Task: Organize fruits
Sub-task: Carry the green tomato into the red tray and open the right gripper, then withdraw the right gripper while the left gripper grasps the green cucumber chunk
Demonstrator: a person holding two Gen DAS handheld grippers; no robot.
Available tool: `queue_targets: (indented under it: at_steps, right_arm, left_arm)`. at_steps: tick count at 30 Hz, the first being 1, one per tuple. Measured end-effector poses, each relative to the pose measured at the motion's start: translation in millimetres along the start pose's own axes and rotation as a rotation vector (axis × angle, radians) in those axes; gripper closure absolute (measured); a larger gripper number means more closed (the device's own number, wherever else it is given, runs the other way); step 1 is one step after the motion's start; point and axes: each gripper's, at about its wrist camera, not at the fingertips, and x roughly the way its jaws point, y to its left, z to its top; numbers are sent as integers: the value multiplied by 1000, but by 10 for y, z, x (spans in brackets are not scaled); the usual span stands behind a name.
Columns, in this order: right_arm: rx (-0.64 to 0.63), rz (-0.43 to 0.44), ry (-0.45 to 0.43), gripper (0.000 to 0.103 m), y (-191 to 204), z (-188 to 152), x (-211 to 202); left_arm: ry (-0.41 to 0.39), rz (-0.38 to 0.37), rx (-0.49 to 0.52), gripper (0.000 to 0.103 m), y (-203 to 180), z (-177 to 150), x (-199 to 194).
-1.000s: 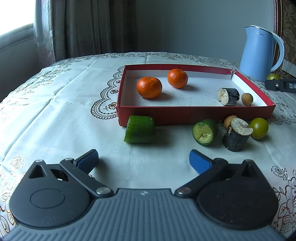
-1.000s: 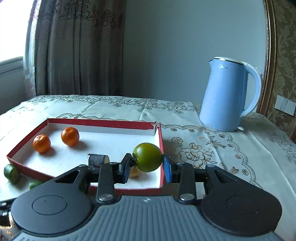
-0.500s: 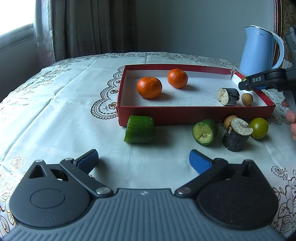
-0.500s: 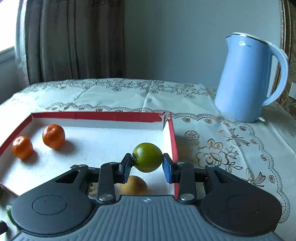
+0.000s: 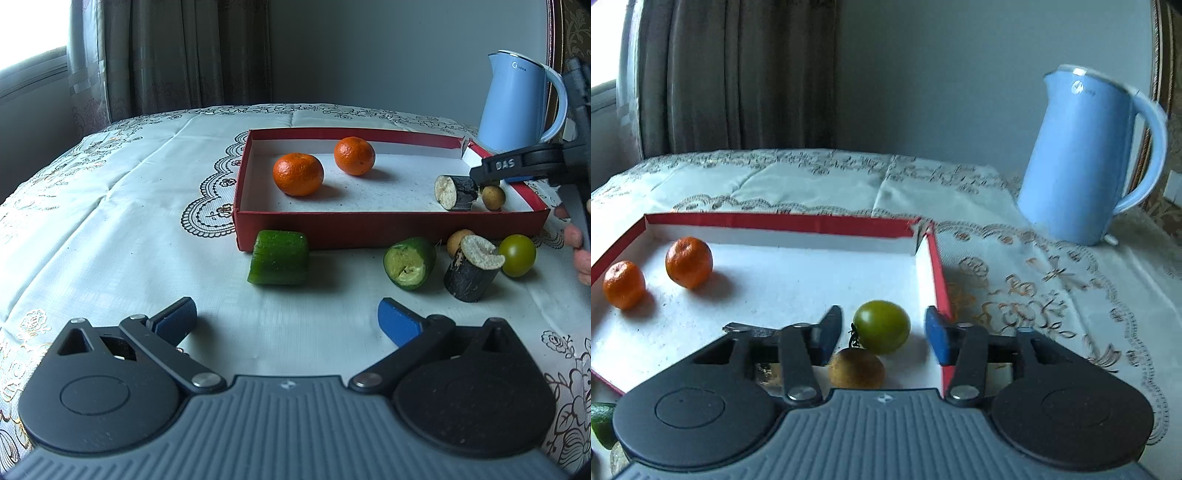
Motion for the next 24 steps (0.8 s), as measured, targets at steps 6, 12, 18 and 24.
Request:
queue_targets:
  at_steps: [6, 12, 18, 24]
  right_arm:
    - [16, -14, -81, 35, -33, -69, -421]
    - [34, -4, -68, 34, -119, -269, -795]
    - [59, 5, -24, 22, -172, -565, -1016]
    - [79, 27, 63, 22, -203, -879, -1021]
  left_arm:
    - [0, 0, 0, 0, 0, 0, 0]
    - [0, 0, 0, 0, -1, 1, 0]
    - [0, 0, 0, 0, -1, 3, 0]
    - [-2, -4, -4, 0, -2, 6, 0]
